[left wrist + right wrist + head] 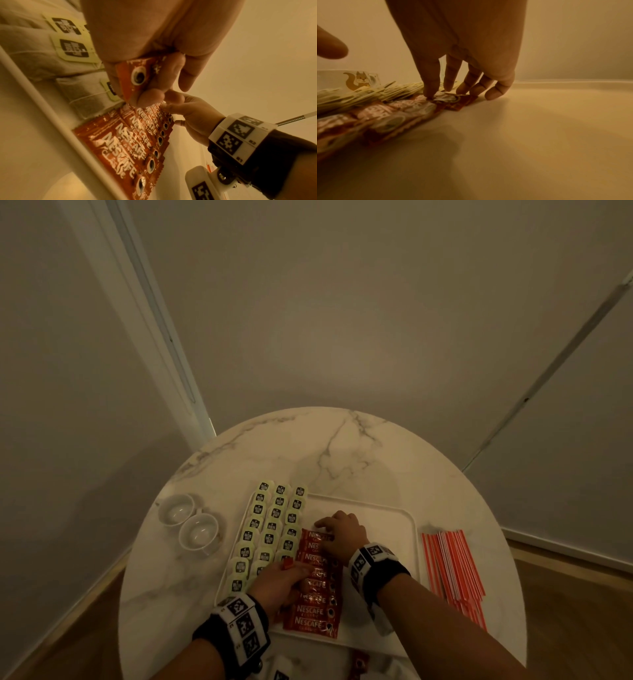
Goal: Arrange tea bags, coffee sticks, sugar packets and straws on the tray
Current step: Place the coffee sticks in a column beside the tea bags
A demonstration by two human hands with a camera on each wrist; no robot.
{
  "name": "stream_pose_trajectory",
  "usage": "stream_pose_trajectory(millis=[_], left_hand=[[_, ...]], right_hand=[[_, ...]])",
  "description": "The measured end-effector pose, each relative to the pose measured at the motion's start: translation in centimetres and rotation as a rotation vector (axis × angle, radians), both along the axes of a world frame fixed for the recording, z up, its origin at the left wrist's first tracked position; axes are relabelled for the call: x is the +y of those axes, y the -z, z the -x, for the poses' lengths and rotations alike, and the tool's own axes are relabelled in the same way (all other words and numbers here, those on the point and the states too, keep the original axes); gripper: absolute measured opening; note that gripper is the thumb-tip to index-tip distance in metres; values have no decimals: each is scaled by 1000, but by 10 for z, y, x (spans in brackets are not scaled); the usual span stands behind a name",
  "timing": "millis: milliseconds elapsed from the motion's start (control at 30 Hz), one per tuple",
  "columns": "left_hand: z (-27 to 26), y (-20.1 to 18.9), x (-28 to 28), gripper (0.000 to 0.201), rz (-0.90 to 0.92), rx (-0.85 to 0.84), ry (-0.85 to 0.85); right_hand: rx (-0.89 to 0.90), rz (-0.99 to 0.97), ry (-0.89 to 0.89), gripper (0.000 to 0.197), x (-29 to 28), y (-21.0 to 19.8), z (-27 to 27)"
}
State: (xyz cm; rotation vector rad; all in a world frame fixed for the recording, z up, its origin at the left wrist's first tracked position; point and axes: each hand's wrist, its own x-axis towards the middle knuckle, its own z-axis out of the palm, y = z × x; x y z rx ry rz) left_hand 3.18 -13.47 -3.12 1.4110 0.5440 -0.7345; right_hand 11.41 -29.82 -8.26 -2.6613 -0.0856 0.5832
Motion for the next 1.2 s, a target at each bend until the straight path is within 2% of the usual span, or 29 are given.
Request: stream_pose_trajectory(millis=[433, 633, 767, 967, 1200], left_hand=[[0, 4, 3, 18, -13, -8, 9], [-7, 3, 3, 22, 36, -23, -30], [-10, -5, 2, 17, 86, -66, -89], [-5, -9, 5, 16, 58, -93, -66], [-1, -8, 14, 24, 35, -77, -81]], right_hand=[[28, 1, -19, 50, -1, -1, -2], [1, -152, 144, 31, -11, -4, -3], [12, -73, 70, 30, -13, -1, 2], [-18, 58, -10, 31, 4, -4, -2], [-28, 105, -34, 27, 11, -5, -5]])
